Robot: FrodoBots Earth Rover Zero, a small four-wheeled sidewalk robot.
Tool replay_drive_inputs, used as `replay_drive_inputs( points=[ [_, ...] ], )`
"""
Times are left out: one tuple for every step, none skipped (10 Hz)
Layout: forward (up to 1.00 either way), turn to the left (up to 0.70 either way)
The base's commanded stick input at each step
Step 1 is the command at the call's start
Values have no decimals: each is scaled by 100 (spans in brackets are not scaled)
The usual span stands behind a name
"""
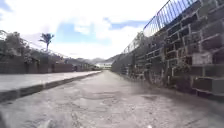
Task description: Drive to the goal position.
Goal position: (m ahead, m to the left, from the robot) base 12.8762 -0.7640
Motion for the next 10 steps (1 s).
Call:
replay_drive_inputs(
  points=[
    [100, 0],
    [100, 0],
    [100, 0],
    [100, 0],
    [100, 0],
    [100, 0],
    [100, 0],
    [100, 0],
    [100, 0],
    [100, 0]
  ],
)
